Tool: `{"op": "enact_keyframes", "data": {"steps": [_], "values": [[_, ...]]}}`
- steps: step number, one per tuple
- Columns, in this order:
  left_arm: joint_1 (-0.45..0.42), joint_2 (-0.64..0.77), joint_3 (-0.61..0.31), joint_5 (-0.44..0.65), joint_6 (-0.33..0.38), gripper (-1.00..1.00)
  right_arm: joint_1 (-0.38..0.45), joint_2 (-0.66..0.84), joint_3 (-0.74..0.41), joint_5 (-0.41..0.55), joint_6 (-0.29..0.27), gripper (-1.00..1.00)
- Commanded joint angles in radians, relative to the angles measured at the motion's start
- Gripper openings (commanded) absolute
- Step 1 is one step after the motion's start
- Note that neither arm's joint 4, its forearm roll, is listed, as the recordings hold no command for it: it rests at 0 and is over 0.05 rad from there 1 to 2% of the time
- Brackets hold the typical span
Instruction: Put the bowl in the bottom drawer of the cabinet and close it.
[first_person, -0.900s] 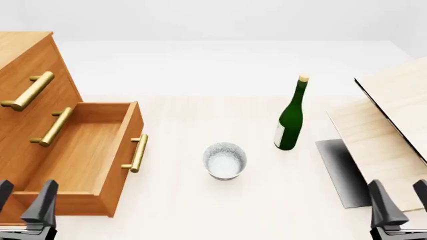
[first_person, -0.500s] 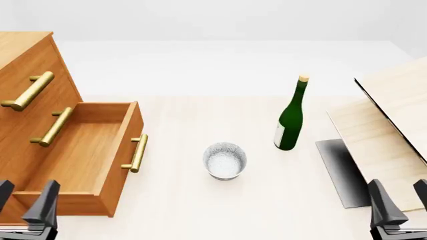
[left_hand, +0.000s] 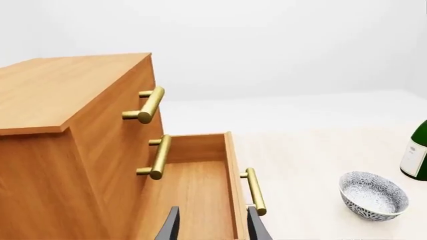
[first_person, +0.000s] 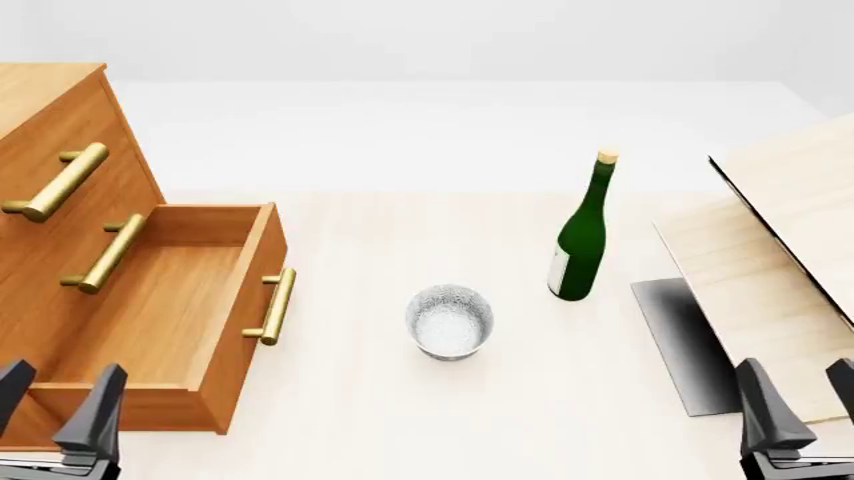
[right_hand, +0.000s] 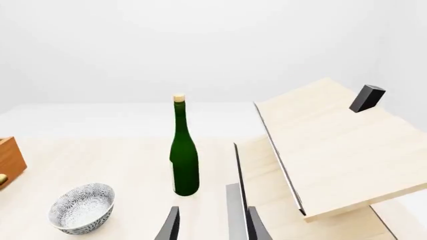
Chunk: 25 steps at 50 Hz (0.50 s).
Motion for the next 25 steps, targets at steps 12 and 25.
{"op": "enact_keyframes", "data": {"steps": [12, 25], "values": [[-0.067, 0.000, -0.001, 0.021, 0.032, 1.00, 0.000, -0.001, 0.001, 0.000, 0.001, 1.00], [-0.104, 0.026, -0.001, 0.013, 0.044, 1.00, 0.000, -0.001, 0.001, 0.000, 0.001, 1.00]]}}
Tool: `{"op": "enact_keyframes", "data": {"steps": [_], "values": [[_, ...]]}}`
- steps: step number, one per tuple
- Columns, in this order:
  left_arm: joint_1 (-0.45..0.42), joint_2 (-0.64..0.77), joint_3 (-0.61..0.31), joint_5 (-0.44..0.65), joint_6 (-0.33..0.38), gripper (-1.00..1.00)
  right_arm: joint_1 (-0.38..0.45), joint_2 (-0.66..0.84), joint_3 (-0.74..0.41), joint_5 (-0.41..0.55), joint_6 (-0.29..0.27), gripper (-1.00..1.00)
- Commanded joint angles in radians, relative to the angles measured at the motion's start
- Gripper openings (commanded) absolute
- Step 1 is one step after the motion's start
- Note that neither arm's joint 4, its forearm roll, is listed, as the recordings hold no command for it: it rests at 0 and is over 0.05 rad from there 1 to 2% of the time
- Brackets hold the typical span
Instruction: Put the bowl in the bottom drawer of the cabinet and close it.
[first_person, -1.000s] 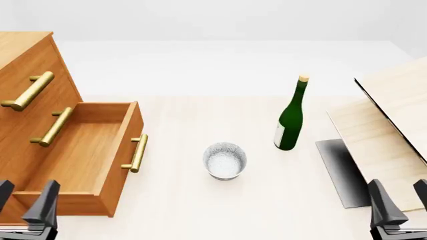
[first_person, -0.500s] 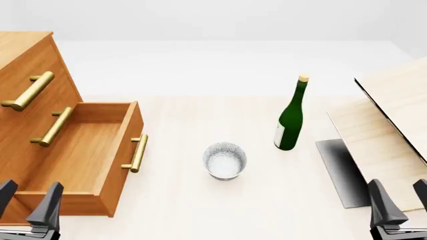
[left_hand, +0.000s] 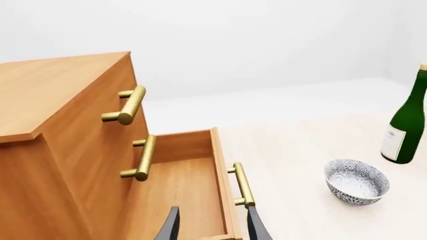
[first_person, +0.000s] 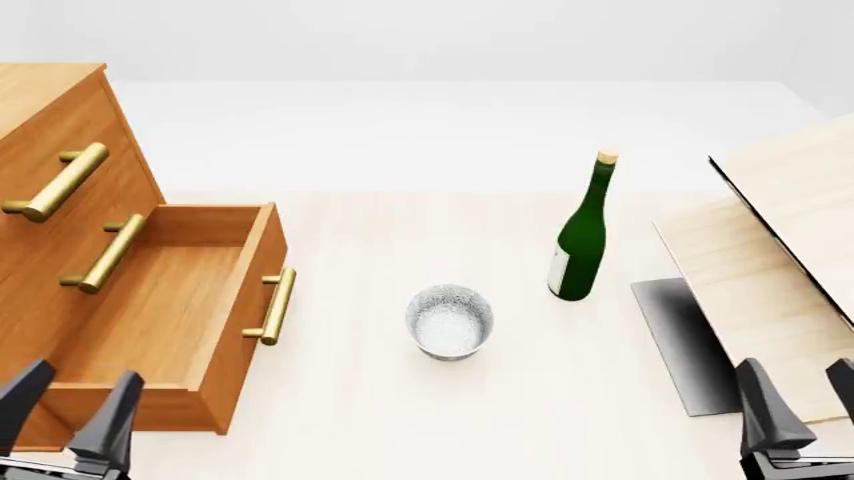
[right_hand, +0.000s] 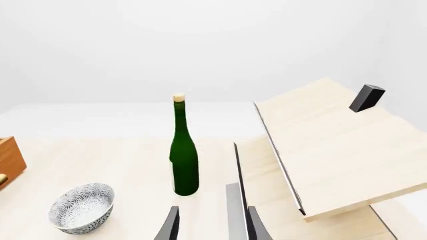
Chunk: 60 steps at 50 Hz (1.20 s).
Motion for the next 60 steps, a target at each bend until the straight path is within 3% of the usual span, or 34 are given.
{"op": "enact_keyframes", "data": {"steps": [1, 8, 18, 30, 41, 60], "values": [[-0.035, 0.042, -0.001, -0.023, 0.017, 1.00, 0.000, -0.001, 0.001, 0.000, 0.000, 1.00], [-0.056, 0.098, -0.008, -0.077, 0.033, 1.00, 0.000, -0.001, 0.001, 0.000, 0.000, 1.00], [-0.074, 0.290, -0.035, -0.219, 0.052, 1.00, 0.000, -0.001, 0.001, 0.000, 0.000, 1.00], [-0.062, 0.470, -0.094, -0.293, 0.064, 1.00, 0.000, -0.001, 0.001, 0.000, 0.000, 1.00], [-0.053, 0.519, -0.157, -0.240, 0.090, 1.00, 0.000, -0.002, 0.001, 0.000, 0.000, 1.00], [-0.092, 0.534, -0.295, -0.027, 0.123, 1.00, 0.000, -0.001, 0.001, 0.000, 0.000, 1.00]]}}
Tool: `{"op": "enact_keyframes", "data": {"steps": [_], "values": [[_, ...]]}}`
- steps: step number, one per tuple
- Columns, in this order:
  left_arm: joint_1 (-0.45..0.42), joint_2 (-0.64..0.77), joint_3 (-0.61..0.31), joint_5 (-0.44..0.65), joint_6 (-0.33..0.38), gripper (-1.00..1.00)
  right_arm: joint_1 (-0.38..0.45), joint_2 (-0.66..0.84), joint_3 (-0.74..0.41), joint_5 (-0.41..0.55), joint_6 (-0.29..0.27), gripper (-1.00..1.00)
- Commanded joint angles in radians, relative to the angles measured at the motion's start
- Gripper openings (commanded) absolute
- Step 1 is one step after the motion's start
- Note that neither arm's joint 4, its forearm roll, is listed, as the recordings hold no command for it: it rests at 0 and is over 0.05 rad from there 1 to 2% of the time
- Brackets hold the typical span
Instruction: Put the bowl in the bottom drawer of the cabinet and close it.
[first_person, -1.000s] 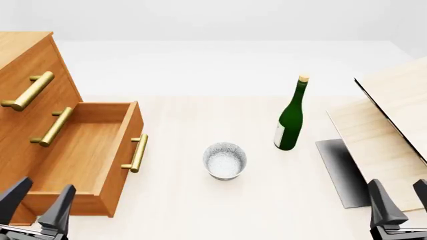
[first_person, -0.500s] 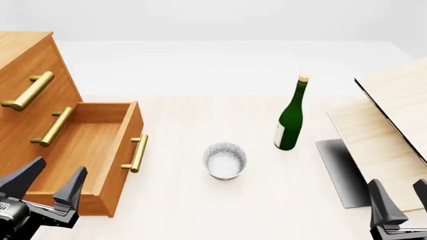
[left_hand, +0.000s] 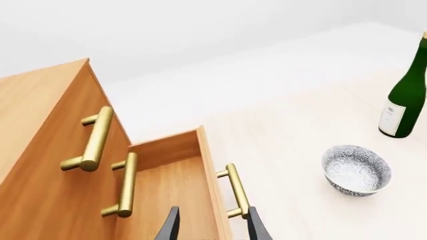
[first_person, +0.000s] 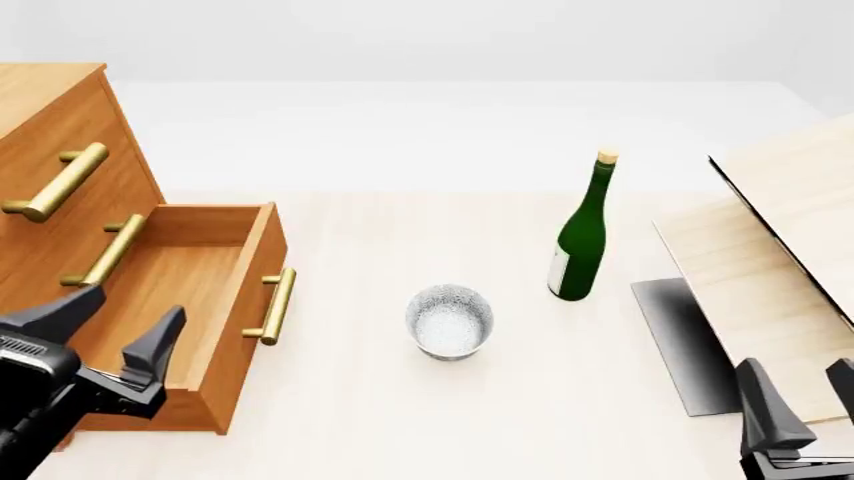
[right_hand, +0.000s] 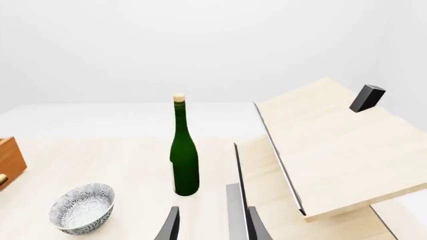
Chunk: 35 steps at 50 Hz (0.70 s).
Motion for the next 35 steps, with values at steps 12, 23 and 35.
{"op": "enact_keyframes", "data": {"steps": [12, 23, 35], "values": [[-0.043, 0.061, -0.141, 0.194, 0.022, 1.00, 0.000, -0.001, 0.001, 0.000, 0.000, 1.00], [-0.043, 0.131, -0.198, 0.266, 0.012, 1.00, 0.000, -0.002, 0.001, 0.000, 0.000, 1.00], [-0.054, 0.232, -0.258, 0.319, -0.035, 1.00, 0.000, -0.001, 0.001, 0.000, 0.001, 1.00]]}}
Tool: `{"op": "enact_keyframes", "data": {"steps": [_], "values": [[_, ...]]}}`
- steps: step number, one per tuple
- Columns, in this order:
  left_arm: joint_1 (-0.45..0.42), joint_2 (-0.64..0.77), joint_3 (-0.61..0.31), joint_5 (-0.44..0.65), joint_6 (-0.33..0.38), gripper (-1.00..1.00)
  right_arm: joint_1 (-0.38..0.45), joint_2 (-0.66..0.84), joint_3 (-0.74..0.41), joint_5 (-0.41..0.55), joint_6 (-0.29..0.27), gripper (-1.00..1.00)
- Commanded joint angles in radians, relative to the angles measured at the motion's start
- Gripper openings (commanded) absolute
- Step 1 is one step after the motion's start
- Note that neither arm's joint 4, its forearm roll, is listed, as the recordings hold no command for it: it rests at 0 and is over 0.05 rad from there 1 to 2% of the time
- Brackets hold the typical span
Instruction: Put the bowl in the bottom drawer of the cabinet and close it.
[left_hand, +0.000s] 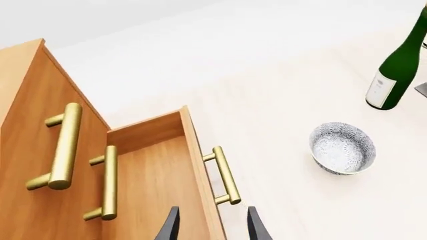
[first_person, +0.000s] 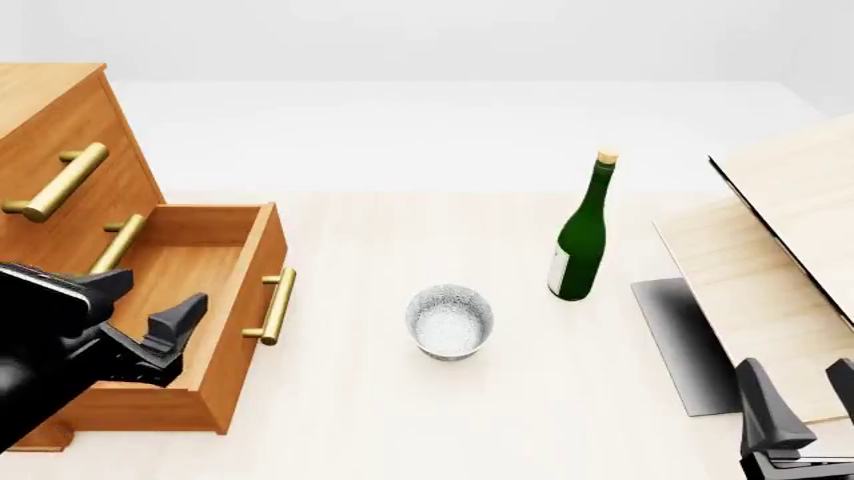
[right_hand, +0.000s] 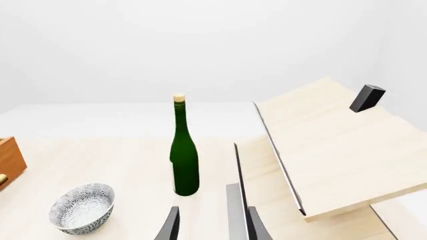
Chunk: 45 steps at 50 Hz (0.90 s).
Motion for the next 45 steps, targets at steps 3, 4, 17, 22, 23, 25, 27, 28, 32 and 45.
{"op": "enact_keyframes", "data": {"steps": [3, 4, 17, 22, 23, 25, 27, 28, 32, 45], "values": [[-0.019, 0.100, -0.064, 0.071, -0.042, 1.00, 0.000, -0.001, 0.001, 0.000, 0.000, 1.00], [-0.021, 0.096, -0.069, 0.078, -0.041, 1.00, 0.000, -0.001, 0.001, 0.000, 0.000, 1.00], [-0.029, 0.187, -0.099, 0.099, -0.092, 1.00, 0.000, -0.001, 0.001, 0.000, 0.000, 1.00], [-0.023, 0.218, -0.097, 0.088, -0.099, 1.00, 0.000, -0.001, 0.001, 0.000, 0.000, 1.00], [-0.021, 0.224, -0.097, 0.086, -0.101, 1.00, 0.000, -0.001, 0.001, 0.000, 0.000, 1.00], [-0.022, 0.238, -0.098, 0.083, -0.109, 1.00, 0.000, -0.001, 0.001, 0.000, 0.000, 1.00], [-0.016, 0.246, -0.096, 0.077, -0.109, 1.00, 0.000, -0.001, 0.001, 0.000, 0.000, 1.00], [-0.014, 0.252, -0.094, 0.073, -0.110, 1.00, 0.000, -0.001, 0.001, 0.000, 0.000, 1.00], [-0.003, 0.279, -0.088, 0.055, -0.111, 1.00, 0.000, -0.001, 0.001, 0.000, 0.000, 1.00], [0.023, 0.367, -0.072, 0.011, -0.127, 1.00, 0.000, -0.001, 0.001, 0.000, 0.000, 1.00]]}}
